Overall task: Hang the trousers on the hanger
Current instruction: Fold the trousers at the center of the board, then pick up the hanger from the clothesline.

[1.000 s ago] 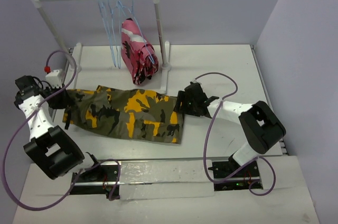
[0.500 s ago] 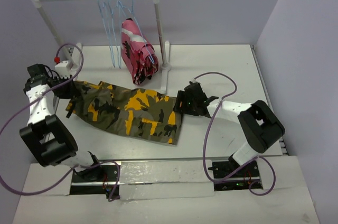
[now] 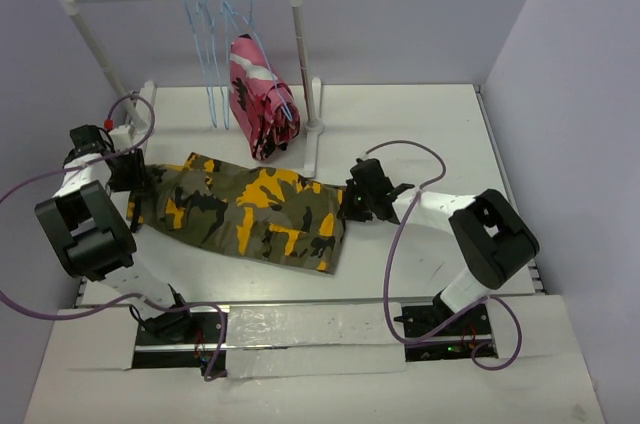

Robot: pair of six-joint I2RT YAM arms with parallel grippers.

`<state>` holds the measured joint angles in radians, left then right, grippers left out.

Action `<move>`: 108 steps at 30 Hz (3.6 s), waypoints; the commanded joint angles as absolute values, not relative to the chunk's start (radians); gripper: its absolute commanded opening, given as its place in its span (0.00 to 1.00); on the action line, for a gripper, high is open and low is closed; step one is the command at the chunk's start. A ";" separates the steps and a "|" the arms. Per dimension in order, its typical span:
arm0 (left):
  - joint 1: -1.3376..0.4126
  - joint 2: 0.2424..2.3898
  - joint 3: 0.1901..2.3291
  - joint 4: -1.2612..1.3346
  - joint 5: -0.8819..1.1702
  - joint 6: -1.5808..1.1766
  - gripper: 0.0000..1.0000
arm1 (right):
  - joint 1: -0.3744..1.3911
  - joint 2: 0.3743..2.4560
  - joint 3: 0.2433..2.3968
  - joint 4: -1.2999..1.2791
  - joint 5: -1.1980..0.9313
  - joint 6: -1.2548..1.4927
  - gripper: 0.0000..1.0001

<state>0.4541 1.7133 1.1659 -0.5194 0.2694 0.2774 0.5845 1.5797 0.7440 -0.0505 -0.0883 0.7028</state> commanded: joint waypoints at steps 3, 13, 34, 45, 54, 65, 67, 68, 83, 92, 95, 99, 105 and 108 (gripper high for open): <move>0.454 1.660 1.122 -0.497 0.157 0.219 0.55 | 0.525 1.658 0.952 -0.162 0.001 0.530 0.00; 0.454 1.555 1.099 -0.639 0.197 0.222 0.87 | 0.419 1.567 0.920 -0.218 -0.087 0.324 0.02; 0.179 1.415 2.018 -0.957 0.337 0.253 0.83 | 0.334 1.319 0.841 -0.255 -0.062 0.406 0.64; -0.046 1.639 2.169 -0.695 0.011 0.089 0.85 | 0.336 1.248 0.762 -0.255 -0.018 0.473 0.63; -0.094 1.666 2.067 -0.567 0.075 -0.010 0.81 | 0.336 1.246 0.736 -0.255 -0.010 0.476 0.62; -0.114 1.713 2.032 -0.541 0.055 -0.062 0.81 | 0.336 1.272 0.683 -0.222 -0.009 0.480 0.61; -0.118 1.741 2.041 -0.539 0.030 -0.056 0.80 | 0.336 1.273 0.687 -0.221 -0.009 0.482 0.61; -0.118 1.751 2.047 -0.538 0.019 -0.054 0.80 | 0.336 1.272 0.687 -0.221 -0.009 0.482 0.61; -0.120 1.807 2.053 -0.492 -0.078 -0.023 0.72 | 0.336 1.261 0.649 -0.207 -0.017 0.495 0.61; -0.118 1.776 2.005 -0.483 -0.143 -0.011 0.29 | 0.336 1.267 0.638 -0.199 -0.020 0.495 0.61; -0.118 1.757 2.000 -0.481 -0.149 -0.011 0.17 | 0.336 1.277 0.638 -0.194 -0.023 0.498 0.61; -0.118 1.741 1.995 -0.477 -0.174 -0.011 0.04 | 0.336 1.278 0.635 -0.192 -0.027 0.497 0.61; -0.118 1.734 2.029 -0.499 -0.183 -0.018 0.00 | 0.336 1.279 0.630 -0.191 -0.026 0.499 0.60; -0.118 1.716 2.035 -0.494 -0.187 -0.025 0.00 | 0.336 1.271 0.631 -0.192 -0.024 0.500 0.60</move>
<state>-0.1163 1.7891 1.9919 -0.5245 -0.1631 -0.0147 0.3313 1.2751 0.6332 -0.2249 -0.0288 0.4920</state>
